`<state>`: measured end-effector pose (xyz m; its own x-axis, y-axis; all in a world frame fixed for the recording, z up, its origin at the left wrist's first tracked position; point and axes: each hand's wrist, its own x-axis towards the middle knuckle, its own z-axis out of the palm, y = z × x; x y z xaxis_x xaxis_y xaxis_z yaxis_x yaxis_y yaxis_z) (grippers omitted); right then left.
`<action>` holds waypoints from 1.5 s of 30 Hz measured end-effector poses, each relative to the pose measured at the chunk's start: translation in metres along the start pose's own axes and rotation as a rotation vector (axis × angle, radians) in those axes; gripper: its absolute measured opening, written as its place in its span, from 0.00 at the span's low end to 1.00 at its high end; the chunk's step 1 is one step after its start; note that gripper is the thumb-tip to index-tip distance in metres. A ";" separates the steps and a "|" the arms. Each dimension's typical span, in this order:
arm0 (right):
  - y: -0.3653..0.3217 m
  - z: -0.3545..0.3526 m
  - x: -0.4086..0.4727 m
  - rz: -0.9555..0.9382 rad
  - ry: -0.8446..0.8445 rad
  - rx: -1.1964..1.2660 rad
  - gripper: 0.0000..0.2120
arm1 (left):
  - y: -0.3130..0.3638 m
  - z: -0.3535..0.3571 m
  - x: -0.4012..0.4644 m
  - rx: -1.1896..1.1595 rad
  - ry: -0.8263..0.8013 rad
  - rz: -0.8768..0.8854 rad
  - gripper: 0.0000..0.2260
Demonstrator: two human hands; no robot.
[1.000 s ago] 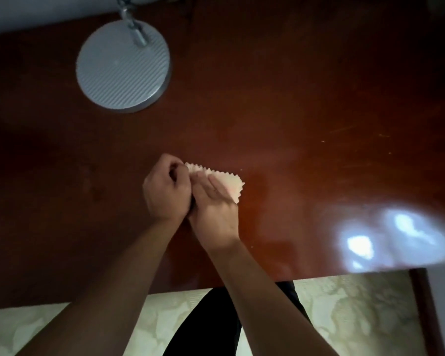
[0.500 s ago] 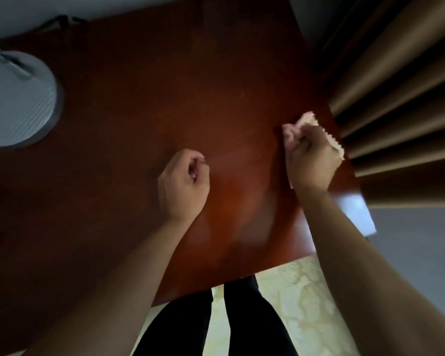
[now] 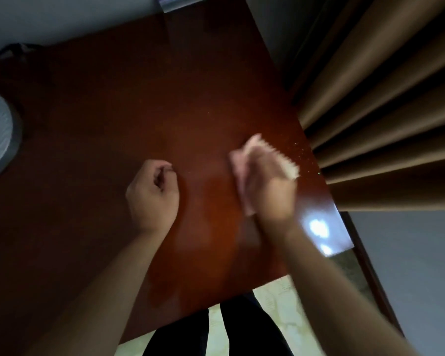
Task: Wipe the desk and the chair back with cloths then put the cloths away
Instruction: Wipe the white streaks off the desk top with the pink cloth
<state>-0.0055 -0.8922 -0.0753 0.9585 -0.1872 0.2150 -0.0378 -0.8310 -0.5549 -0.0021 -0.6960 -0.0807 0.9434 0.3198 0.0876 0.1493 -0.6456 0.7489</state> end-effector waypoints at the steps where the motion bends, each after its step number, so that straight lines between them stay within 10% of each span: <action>1: 0.023 -0.011 0.020 0.118 0.055 -0.042 0.22 | 0.009 0.006 -0.002 -0.015 -0.023 0.011 0.10; 6: 0.018 -0.016 0.027 0.211 0.138 0.143 0.06 | 0.054 0.028 -0.003 -0.090 -0.058 0.091 0.10; 9: -0.028 0.009 -0.036 -0.054 -0.217 0.269 0.08 | 0.062 0.033 0.002 -0.110 -0.013 0.065 0.10; 12: -0.005 0.001 -0.044 -0.274 -0.213 0.078 0.11 | 0.062 0.041 0.003 -0.096 -0.051 0.090 0.10; 15: 0.059 -0.042 0.009 0.009 -0.001 -0.250 0.14 | 0.067 0.053 -0.001 -0.109 -0.101 0.090 0.09; 18: 0.085 -0.075 0.031 0.257 0.187 -0.003 0.10 | 0.077 0.063 -0.008 -0.129 -0.113 0.096 0.10; 25: 0.004 -0.001 -0.043 -0.221 -0.090 0.080 0.10 | 0.083 0.063 0.000 -0.103 -0.107 0.112 0.11; 35: 0.024 0.004 0.069 -0.074 0.017 0.027 0.33 | 0.025 0.028 0.014 0.035 -0.005 0.060 0.09; 39: -0.020 0.044 0.080 -0.124 -0.124 0.073 0.11 | -0.003 0.014 0.027 0.138 0.030 0.038 0.08; 45: -0.021 0.043 0.026 -0.511 -0.217 0.091 0.19 | -0.021 0.011 0.049 0.239 0.057 0.128 0.05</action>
<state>0.0321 -0.8567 -0.0928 0.8852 0.3475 0.3094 0.4618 -0.7376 -0.4926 0.0440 -0.6746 -0.0990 0.9420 0.2593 0.2131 0.1022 -0.8263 0.5538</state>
